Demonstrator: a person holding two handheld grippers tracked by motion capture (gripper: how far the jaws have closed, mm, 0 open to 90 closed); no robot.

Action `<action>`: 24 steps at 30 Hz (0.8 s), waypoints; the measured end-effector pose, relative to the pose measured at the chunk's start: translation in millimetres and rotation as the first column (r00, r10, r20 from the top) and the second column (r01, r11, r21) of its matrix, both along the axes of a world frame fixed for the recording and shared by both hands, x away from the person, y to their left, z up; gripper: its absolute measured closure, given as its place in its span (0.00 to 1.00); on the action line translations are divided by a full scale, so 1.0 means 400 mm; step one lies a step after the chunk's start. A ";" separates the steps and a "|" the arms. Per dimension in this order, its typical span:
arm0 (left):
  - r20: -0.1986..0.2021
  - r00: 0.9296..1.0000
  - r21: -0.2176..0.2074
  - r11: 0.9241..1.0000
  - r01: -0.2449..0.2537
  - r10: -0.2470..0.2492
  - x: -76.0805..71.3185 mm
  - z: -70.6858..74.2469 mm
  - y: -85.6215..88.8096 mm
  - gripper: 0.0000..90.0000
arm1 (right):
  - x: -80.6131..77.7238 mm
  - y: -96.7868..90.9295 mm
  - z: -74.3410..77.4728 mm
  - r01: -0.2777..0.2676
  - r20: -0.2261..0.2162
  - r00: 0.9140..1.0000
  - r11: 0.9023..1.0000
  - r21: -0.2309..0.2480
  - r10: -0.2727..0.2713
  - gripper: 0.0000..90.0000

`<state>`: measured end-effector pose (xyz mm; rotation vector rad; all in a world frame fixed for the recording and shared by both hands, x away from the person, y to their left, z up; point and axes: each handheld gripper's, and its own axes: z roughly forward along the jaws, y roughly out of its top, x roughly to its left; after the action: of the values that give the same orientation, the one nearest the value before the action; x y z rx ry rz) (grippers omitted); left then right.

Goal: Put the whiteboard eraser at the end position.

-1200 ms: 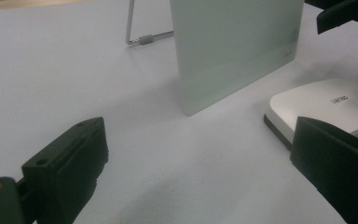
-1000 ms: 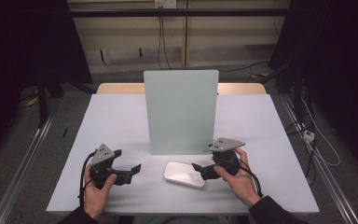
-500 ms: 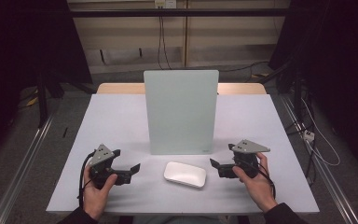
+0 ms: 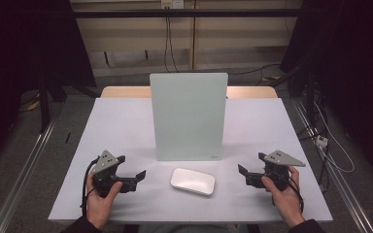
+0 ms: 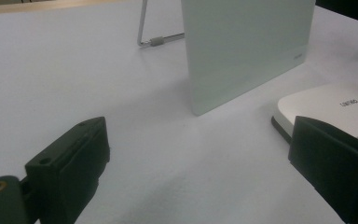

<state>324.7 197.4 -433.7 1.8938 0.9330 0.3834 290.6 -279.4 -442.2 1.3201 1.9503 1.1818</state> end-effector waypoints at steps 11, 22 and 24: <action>-0.002 1.000 -0.001 1.000 -0.007 0.007 0.002 -0.001 0.003 0.06 | -0.018 -0.038 -0.017 0.043 0.001 0.999 0.999 0.001 -0.043 0.13; -0.004 1.000 -0.008 1.000 0.000 0.000 0.008 -0.003 0.003 0.06 | -0.027 -0.049 -0.021 0.073 0.018 0.997 0.997 0.024 -0.073 0.12; -0.005 1.000 -0.010 1.000 -0.003 0.002 0.011 -0.003 0.003 0.06 | -0.027 -0.046 -0.020 0.072 0.017 0.997 0.997 0.027 -0.072 0.12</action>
<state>328.9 198.5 -434.8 1.8853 0.9389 0.3753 279.8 -298.0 -450.3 1.3768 1.8647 1.1841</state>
